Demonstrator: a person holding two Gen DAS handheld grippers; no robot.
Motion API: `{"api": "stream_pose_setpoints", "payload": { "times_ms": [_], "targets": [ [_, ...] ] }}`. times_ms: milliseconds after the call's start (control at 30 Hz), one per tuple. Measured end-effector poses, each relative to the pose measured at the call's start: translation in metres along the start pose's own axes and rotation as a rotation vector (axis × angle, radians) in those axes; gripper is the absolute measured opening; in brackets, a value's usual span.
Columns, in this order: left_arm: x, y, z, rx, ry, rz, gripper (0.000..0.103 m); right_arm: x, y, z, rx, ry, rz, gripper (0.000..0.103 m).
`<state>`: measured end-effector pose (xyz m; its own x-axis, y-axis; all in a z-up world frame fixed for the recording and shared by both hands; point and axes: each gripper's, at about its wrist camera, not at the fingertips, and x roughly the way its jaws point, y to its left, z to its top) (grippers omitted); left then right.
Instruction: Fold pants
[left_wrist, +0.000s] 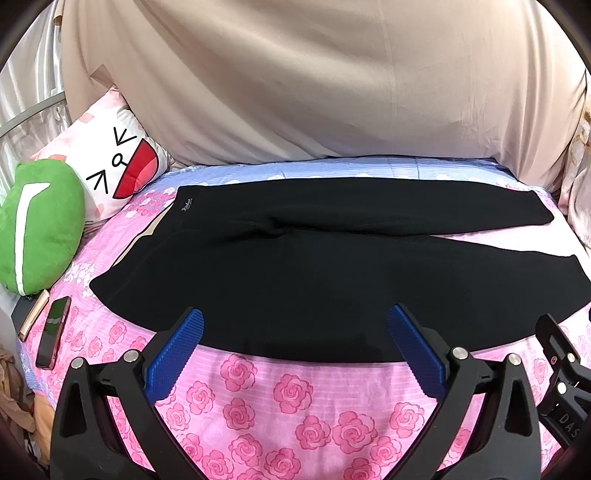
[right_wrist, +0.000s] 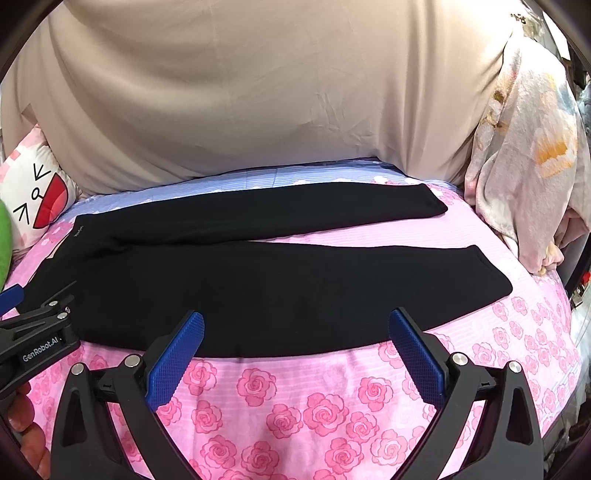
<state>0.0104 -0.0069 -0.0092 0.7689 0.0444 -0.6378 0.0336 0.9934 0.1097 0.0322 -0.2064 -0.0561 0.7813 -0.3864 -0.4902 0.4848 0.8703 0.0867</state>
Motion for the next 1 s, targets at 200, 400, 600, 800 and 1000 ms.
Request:
{"api": "stream_pose_setpoints", "payload": {
  "times_ms": [200, 400, 600, 800, 1000],
  "targets": [
    [0.0012, -0.0001, 0.0014, -0.005, 0.003, 0.000, 0.098, 0.0007, 0.0000, 0.0003, 0.001, 0.000, -0.002, 0.098],
    [0.0038, 0.0002, 0.0022, -0.007, 0.008, 0.003, 0.098, 0.0020, -0.0002, -0.0008, 0.002, 0.003, -0.001, 0.098],
    [0.0051, 0.0000, 0.0025, -0.009, 0.010, 0.005, 0.098, 0.0030, 0.0002, -0.0013, -0.001, 0.001, -0.007, 0.098],
    [0.0062, -0.0003, 0.0029, -0.011, 0.012, 0.005, 0.098, 0.0027, -0.0001, -0.0012, 0.000, 0.001, -0.005, 0.098],
    [0.0066, -0.0004, 0.0028, -0.008, 0.010, 0.003, 0.098, 0.0026, -0.0010, -0.0015, 0.001, 0.003, -0.002, 0.098]
  ]
}}
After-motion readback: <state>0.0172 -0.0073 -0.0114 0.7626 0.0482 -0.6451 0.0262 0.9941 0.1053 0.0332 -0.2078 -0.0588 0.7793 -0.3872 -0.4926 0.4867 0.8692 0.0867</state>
